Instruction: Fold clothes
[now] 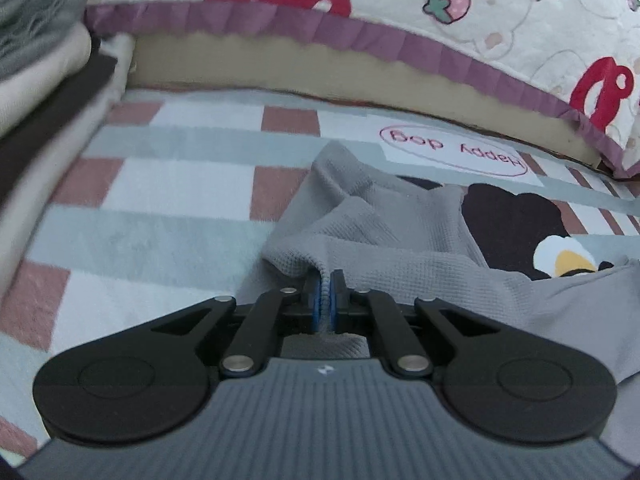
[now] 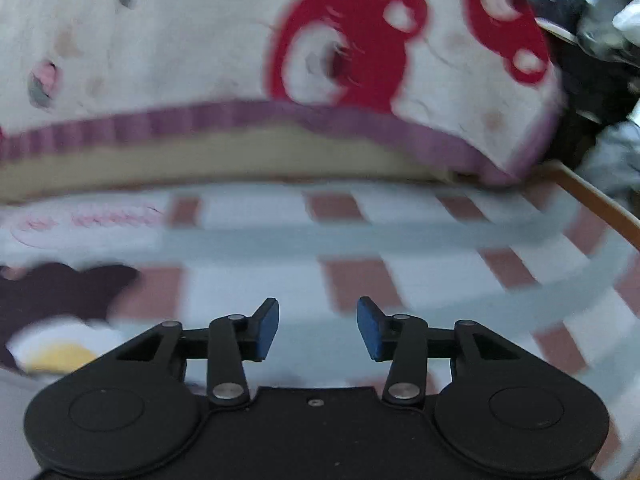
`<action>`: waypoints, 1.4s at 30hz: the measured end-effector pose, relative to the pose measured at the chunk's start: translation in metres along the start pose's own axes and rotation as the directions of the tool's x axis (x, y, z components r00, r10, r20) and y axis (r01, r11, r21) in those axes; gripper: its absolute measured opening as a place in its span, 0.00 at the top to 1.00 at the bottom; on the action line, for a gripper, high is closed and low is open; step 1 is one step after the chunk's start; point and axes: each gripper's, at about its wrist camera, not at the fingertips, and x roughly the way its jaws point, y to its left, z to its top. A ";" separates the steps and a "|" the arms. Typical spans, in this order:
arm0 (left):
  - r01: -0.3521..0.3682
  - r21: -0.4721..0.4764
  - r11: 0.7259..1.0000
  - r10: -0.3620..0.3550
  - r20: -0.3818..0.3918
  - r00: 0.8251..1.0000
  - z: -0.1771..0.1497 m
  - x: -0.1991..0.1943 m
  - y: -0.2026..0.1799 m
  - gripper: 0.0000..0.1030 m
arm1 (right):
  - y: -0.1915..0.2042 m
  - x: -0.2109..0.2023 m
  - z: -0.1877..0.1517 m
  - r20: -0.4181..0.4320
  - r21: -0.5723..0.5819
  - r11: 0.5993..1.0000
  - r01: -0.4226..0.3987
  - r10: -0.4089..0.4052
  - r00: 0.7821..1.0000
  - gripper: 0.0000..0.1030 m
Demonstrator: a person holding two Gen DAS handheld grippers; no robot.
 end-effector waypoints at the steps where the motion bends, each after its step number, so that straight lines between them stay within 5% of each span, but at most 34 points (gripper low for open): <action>1: 0.002 0.001 1.000 -0.002 -0.008 1.000 0.000 0.000 -0.001 0.97 | 0.016 0.002 0.009 -0.004 -0.036 0.997 -0.067 0.067 0.998 0.52; 2: 0.003 0.004 1.000 -0.003 -0.014 1.000 -0.001 -0.001 -0.002 0.97 | 0.036 0.003 0.015 -0.014 -0.076 0.987 -0.139 0.138 0.990 0.52; 4: 0.007 0.002 1.000 -0.007 -0.019 1.000 -0.005 -0.005 -0.002 0.97 | 0.082 0.003 0.026 -0.045 -0.124 0.931 -0.343 0.340 0.939 0.52; 6: 0.014 -0.004 1.000 -0.014 -0.023 1.000 -0.009 -0.010 -0.002 0.97 | 0.127 0.004 0.027 -0.106 -0.107 0.829 -0.548 0.539 0.836 0.53; 9: 0.024 -0.026 0.999 -0.026 -0.063 0.998 -0.019 -0.016 0.001 0.97 | 0.193 0.007 0.028 -0.186 -0.062 0.617 -0.785 0.765 0.616 0.51; 10: 0.031 -0.030 0.999 -0.033 -0.085 0.996 -0.023 -0.017 0.002 0.97 | 0.211 0.007 0.025 -0.206 -0.061 0.595 -0.801 0.778 0.594 0.48; 11: 0.035 -0.024 0.999 -0.037 -0.102 0.994 -0.027 -0.019 0.001 0.97 | 0.228 0.008 0.022 -0.223 -0.067 0.583 -0.810 0.782 0.582 0.47; 15: 0.054 0.039 0.998 -0.049 -0.127 0.991 -0.038 -0.032 -0.007 0.97 | 0.275 0.010 0.003 -0.249 -0.198 0.660 -0.725 0.681 0.688 0.45; 17: 0.074 0.036 0.997 -0.068 -0.129 0.989 -0.044 -0.038 -0.009 0.97 | 0.277 0.020 -0.001 -0.287 -0.156 0.667 -0.728 0.675 0.680 0.45; 19: 0.086 0.017 0.996 -0.083 -0.125 0.989 -0.051 -0.043 -0.008 0.97 | 0.270 0.028 -0.007 -0.334 -0.059 0.650 -0.758 0.702 0.629 0.43; 23: 0.082 -0.023 0.996 -0.084 -0.092 0.992 -0.073 -0.047 -0.002 0.97 | 0.271 0.014 -0.025 -0.447 -0.041 0.463 -0.885 0.784 0.431 0.43; 25: 0.088 -0.034 0.996 -0.091 -0.088 0.992 -0.075 -0.048 0.000 0.97 | 0.276 -0.002 -0.035 -0.496 -0.139 0.415 -0.899 0.757 0.426 0.43; 28: 0.081 -0.008 0.997 -0.081 -0.111 0.990 -0.070 -0.048 -0.003 0.97 | 0.274 0.004 -0.039 -0.498 -0.086 0.435 -0.897 0.760 0.416 0.43; 32: 0.082 -0.022 0.996 -0.083 -0.100 0.991 -0.073 -0.049 -0.002 0.97 | 0.265 0.039 -0.032 -0.407 0.214 0.477 -0.853 0.837 0.366 0.43; 35: 0.091 -0.034 0.995 -0.094 -0.100 0.991 -0.073 -0.048 0.000 0.97 | 0.263 0.062 -0.033 -0.334 0.445 0.448 -0.775 0.886 0.320 0.39; 38: 0.089 -0.040 0.995 -0.093 -0.098 0.991 -0.071 -0.047 0.000 0.97 | 0.268 0.066 -0.034 -0.296 0.502 0.456 -0.735 0.889 0.350 0.51; 39: 0.084 -0.038 0.996 -0.088 -0.090 0.992 -0.070 -0.048 -0.001 0.97 | 0.270 0.061 -0.031 -0.273 0.480 0.456 -0.750 0.890 0.366 0.82; 42: 0.065 -0.025 0.998 -0.066 -0.016 0.998 -0.059 -0.052 -0.006 0.97 | 0.271 0.035 -0.010 -0.166 0.312 0.457 -0.833 0.889 0.426 0.90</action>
